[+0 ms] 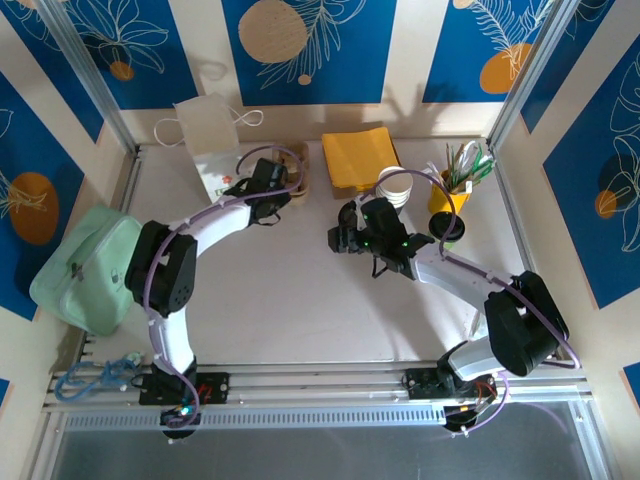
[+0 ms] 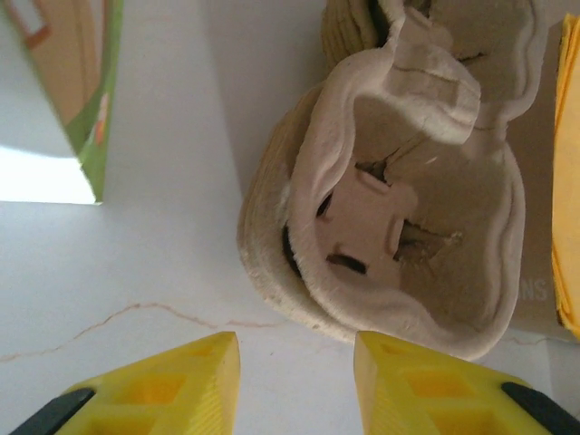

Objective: Pack the takeout coffee

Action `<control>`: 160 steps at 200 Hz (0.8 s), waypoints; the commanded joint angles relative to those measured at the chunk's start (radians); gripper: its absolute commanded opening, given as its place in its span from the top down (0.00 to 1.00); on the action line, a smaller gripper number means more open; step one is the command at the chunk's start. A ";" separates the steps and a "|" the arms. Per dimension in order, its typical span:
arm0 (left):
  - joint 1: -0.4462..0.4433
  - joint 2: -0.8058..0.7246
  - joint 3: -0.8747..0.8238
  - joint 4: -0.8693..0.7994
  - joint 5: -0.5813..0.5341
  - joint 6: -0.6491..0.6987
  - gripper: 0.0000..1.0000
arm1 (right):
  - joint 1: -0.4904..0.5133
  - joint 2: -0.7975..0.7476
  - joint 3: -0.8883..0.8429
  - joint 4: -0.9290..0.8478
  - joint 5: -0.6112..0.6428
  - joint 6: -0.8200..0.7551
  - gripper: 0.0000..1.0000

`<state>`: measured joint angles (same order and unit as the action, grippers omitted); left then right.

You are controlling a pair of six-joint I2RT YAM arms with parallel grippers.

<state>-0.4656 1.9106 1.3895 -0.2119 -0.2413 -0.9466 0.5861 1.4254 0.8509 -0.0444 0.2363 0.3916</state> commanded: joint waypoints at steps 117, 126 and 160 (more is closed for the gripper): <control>0.031 0.089 0.078 0.082 -0.046 -0.074 0.67 | 0.008 0.003 0.044 0.000 0.068 -0.030 0.20; 0.032 0.093 0.082 0.083 -0.044 -0.077 0.69 | 0.008 0.003 0.044 0.001 0.068 -0.029 0.20; 0.035 0.106 0.071 0.113 -0.038 -0.095 0.76 | 0.009 0.006 0.051 -0.011 0.070 -0.023 0.20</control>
<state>-0.4442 1.9968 1.4357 -0.1345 -0.2672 -1.0218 0.5892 1.4254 0.8696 -0.0456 0.2867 0.3748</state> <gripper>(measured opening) 0.261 0.801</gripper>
